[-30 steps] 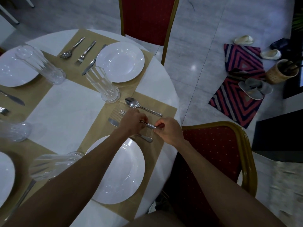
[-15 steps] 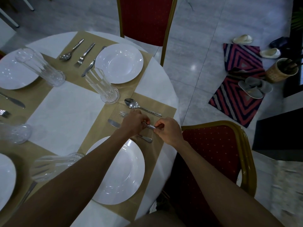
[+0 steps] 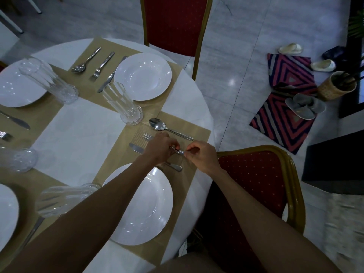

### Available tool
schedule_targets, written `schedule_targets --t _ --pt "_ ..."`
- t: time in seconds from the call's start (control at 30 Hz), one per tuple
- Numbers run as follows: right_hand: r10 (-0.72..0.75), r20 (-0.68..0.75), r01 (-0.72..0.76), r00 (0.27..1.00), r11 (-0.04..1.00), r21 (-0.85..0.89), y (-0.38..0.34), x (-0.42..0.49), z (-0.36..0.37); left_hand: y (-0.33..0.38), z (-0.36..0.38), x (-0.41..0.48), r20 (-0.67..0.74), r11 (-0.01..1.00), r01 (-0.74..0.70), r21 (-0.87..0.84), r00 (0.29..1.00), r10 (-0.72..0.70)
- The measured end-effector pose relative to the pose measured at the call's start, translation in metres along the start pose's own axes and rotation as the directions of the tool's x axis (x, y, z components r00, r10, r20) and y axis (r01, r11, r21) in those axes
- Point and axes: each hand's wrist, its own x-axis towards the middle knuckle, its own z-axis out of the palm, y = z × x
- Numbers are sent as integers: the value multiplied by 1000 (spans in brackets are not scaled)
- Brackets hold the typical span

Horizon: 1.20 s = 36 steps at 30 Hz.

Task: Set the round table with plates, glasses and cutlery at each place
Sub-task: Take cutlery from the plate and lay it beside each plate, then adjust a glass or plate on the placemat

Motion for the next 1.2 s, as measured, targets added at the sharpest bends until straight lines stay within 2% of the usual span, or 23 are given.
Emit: schedule_targets --t 0.1,0.43,0.53,0.63,0.83,0.9,1.03,1.13,1.2 --pt "95 -43 -88 995 987 136 -1 -3 -2 -1 -2 -5 -37 1000 -5 -14 999 4" --pt "191 -80 -170 978 961 219 -28 -33 4 -7 -22 -53 -170 988 32 -148 984 -57" --pt "256 -91 -207 962 908 364 -57 -44 12 -10 -22 -91 -262 947 87 -309 950 -173" --pt "250 -15 -216 968 863 458 -89 -60 27 -11 -13 -135 -269 886 138 -442 922 -278" --pt "267 89 -280 959 867 412 -110 -106 56 -22 7 -208 -249 822 241 -515 876 -413" --pt "309 80 -313 948 851 421 -105 -121 59 -29 14 -231 -219 760 321 -565 830 -513" --pt "419 6 -393 908 847 358 -90 -148 60 -47 33 -280 -146 582 492 -647 670 -728" --pt "503 -98 -447 859 829 336 -78 -168 62 -53 50 -306 -139 508 550 -663 577 -805" --pt "519 -111 -461 848 824 331 -74 -178 65 -54 61 -312 -138 477 554 -682 543 -828"
